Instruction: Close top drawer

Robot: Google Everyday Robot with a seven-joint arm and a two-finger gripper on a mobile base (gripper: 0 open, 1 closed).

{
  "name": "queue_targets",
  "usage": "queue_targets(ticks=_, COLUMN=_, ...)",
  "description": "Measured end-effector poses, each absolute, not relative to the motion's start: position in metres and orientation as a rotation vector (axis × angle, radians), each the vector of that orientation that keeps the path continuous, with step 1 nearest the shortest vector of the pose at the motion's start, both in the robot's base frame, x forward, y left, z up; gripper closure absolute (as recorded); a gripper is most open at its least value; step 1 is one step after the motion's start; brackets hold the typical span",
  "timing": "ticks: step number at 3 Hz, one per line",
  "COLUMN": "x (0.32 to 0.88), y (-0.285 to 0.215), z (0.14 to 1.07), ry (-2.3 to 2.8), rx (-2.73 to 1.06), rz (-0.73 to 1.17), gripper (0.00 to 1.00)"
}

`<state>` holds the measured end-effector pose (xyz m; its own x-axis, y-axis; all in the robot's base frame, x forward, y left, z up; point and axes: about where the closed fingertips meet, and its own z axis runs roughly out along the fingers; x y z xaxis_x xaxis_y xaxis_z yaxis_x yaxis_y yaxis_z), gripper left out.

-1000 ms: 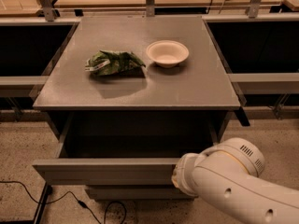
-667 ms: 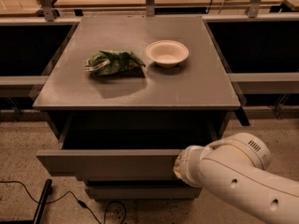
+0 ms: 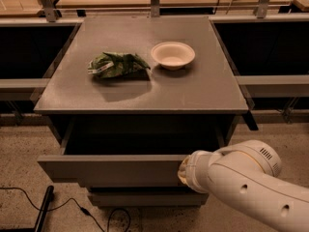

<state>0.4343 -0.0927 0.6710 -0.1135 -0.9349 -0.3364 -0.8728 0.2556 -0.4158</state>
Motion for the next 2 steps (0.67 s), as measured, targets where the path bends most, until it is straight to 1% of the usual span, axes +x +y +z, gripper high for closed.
queue_targets(ticks=1, x=0.447, y=-0.087, z=0.659, ry=1.939, rx=-1.607, rz=-0.126, gripper=1.00)
queue_targets(ticks=2, x=0.464, y=-0.078, z=0.658, ry=1.815, rx=-1.579, rz=-0.138, gripper=1.00)
